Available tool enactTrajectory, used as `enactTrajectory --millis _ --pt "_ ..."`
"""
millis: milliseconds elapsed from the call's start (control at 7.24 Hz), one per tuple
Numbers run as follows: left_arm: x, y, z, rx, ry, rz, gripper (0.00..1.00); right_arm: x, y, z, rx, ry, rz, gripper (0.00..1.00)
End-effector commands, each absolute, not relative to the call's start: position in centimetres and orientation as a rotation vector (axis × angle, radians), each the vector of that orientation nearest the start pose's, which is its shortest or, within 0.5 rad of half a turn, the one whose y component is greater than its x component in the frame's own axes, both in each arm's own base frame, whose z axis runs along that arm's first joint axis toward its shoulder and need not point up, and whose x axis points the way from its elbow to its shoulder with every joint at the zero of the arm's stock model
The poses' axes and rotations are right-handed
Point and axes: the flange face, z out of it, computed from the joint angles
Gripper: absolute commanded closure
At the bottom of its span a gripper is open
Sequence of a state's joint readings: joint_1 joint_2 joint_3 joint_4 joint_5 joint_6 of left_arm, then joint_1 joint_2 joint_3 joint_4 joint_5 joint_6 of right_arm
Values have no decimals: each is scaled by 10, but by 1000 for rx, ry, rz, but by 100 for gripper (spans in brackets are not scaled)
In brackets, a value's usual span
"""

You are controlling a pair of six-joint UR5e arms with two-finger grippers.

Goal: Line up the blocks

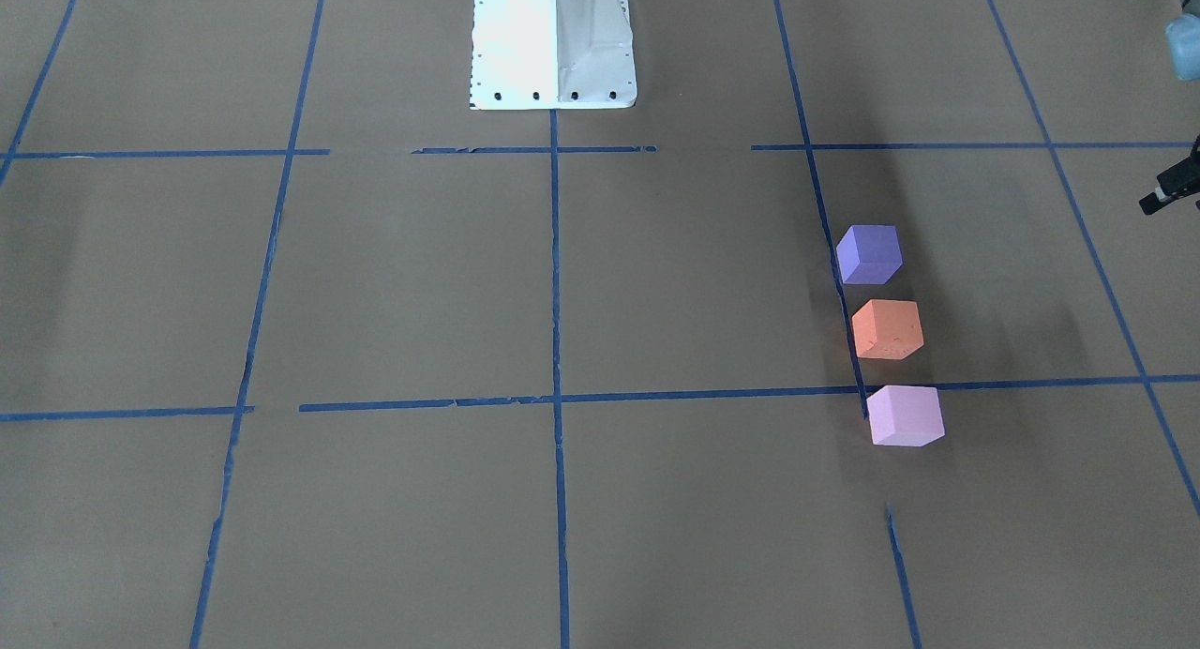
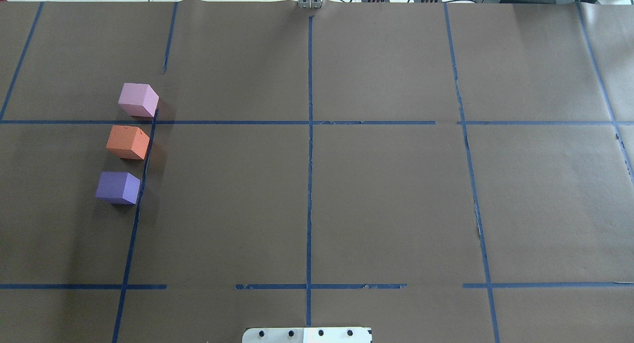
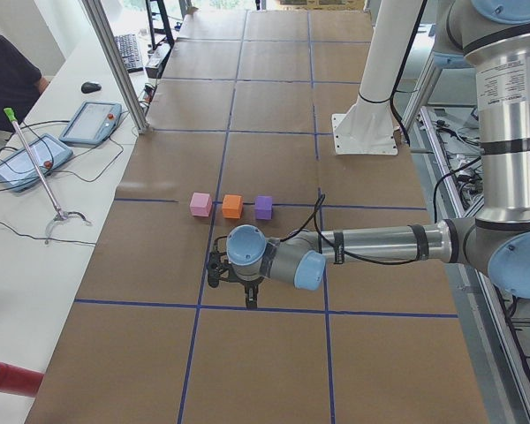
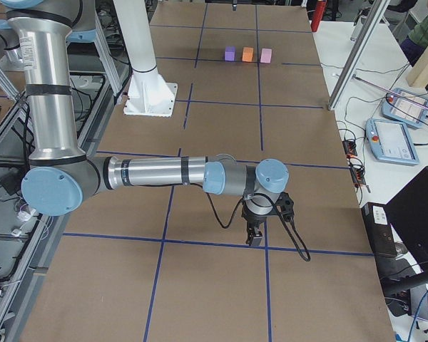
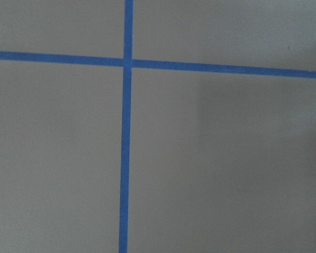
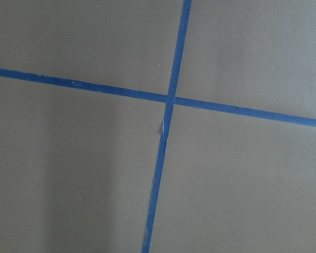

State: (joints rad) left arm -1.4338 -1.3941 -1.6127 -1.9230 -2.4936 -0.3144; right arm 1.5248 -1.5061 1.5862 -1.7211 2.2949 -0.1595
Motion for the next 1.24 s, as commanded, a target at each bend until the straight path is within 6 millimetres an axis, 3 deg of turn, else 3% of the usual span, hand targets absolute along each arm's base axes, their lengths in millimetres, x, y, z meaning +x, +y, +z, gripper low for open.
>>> enactTrajectory --millis 0,138,414,829,967,1105 --pt "3 -425 675 -14 909 -62 0 44 -515 637 -26 -727 -171 0" --pt "-5 -428 679 40 814 -15 0 44 -515 637 -26 -727 -171 0" --pt "-54 -425 683 41 783 -44 0 44 -515 637 -26 -727 -171 0" --pt "-56 -427 683 4 780 -35 0 44 -515 637 -26 -727 -171 0" --pt "-63 -446 668 9 781 -25 0 44 -515 637 -26 -727 -171 0" --pt "-67 -450 661 29 782 -9 0 44 -515 637 -26 -727 -171 0"
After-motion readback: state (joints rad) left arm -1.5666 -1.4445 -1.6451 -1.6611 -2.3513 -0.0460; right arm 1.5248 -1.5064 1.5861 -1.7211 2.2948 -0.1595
